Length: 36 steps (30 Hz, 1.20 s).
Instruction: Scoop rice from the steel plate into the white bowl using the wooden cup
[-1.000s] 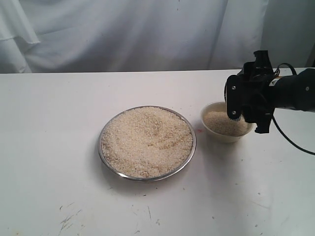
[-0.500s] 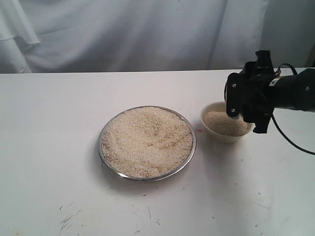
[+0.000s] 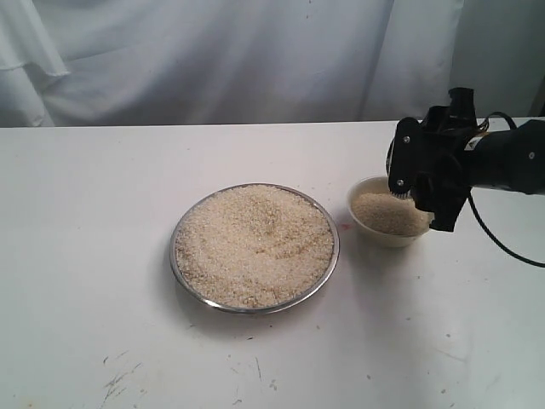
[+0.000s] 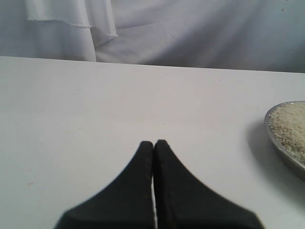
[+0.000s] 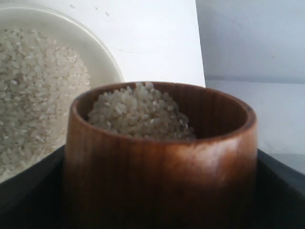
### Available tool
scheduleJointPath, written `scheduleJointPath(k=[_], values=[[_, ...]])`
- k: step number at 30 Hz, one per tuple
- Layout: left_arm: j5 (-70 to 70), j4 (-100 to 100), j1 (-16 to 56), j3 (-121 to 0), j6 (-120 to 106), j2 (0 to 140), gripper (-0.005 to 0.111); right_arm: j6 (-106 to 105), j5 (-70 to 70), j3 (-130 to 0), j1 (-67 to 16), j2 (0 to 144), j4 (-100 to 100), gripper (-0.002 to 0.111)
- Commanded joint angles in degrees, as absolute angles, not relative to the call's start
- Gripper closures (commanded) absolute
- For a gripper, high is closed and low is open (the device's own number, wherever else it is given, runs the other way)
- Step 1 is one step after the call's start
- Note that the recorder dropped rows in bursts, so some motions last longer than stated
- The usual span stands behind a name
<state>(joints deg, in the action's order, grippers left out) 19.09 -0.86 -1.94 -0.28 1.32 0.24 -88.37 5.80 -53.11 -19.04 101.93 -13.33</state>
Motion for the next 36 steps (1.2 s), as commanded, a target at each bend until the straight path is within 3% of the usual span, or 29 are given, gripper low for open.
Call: scheduleJointPath(k=[1, 15, 36], values=[[18.27, -0.79, -1.79, 0.0, 1.35, 0.0, 0.107, -86.34, 5.12, -53.67, -18.68, 101.61, -11.15, 0.108], [18.27, -0.79, -1.79, 0.0, 1.35, 0.0, 0.107, -86.65, 2.8, -56.12, -18.21, 102.26, 3.87, 0.108], [18.27, -0.79, -1.79, 0.0, 1.35, 0.0, 0.107, -87.5, 0.82, -59.21, -18.21, 104.89, 6.61, 0.108]])
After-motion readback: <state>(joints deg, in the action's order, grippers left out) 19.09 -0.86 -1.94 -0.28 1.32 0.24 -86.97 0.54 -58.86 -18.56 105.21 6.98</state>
